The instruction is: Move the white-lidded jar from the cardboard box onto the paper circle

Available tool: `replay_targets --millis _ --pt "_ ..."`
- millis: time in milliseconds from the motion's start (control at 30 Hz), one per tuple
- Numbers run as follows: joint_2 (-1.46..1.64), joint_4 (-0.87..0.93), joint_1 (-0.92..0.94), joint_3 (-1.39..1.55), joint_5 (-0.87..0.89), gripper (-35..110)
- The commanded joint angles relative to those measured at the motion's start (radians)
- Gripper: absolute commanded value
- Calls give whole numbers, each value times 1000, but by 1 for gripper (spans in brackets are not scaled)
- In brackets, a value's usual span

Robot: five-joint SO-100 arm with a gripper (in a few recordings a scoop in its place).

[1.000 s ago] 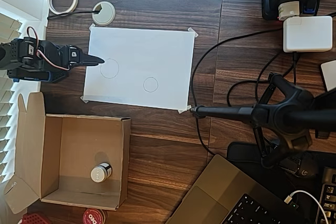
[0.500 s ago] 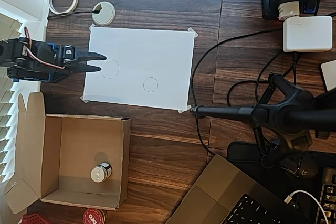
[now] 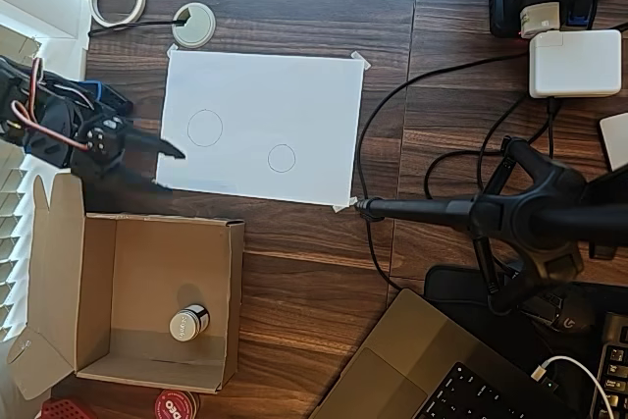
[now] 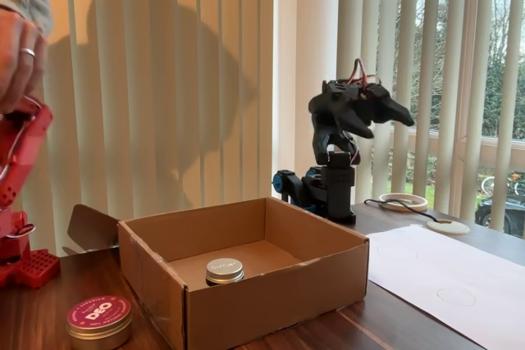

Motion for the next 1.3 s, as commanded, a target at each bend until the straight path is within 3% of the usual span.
replay_targets --millis 0,333,733,1267 --pt "-222 -80 138 -233 -91 28" --pt "-741 -201 423 -535 -238 28" --pt "-1203 -264 552 -798 -311 28" --pt "-1269 -261 515 -752 -342 36"
